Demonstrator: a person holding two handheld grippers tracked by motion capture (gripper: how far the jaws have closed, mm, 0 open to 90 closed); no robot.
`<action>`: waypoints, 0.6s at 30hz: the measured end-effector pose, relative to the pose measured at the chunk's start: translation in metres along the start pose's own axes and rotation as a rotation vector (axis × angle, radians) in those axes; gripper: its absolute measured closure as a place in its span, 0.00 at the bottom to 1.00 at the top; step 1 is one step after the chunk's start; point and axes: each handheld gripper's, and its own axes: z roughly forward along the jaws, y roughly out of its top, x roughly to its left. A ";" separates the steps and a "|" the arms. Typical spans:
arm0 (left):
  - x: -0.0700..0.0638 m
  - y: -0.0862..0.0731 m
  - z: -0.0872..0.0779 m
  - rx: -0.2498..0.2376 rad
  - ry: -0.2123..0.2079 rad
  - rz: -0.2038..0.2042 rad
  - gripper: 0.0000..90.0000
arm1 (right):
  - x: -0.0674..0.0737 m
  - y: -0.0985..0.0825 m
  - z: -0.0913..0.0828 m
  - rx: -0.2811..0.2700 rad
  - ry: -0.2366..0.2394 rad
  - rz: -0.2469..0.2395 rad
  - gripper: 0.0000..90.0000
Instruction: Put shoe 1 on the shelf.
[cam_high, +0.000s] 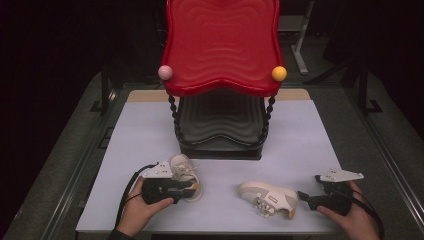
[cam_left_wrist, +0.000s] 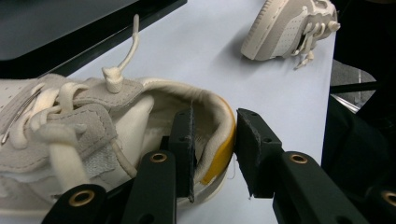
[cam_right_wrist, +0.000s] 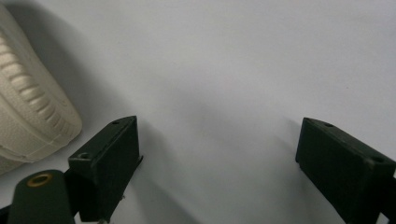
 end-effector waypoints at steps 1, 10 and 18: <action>0.000 0.000 0.000 0.000 0.000 0.000 0.77 | 0.000 0.000 0.000 0.000 0.000 0.000 0.14; 0.005 0.004 0.003 0.010 -0.052 -0.016 0.87 | 0.000 0.000 0.000 -0.002 0.000 -0.001 0.14; 0.002 0.007 0.000 0.025 -0.064 0.000 0.88 | 0.000 0.000 0.000 -0.003 -0.001 -0.001 0.14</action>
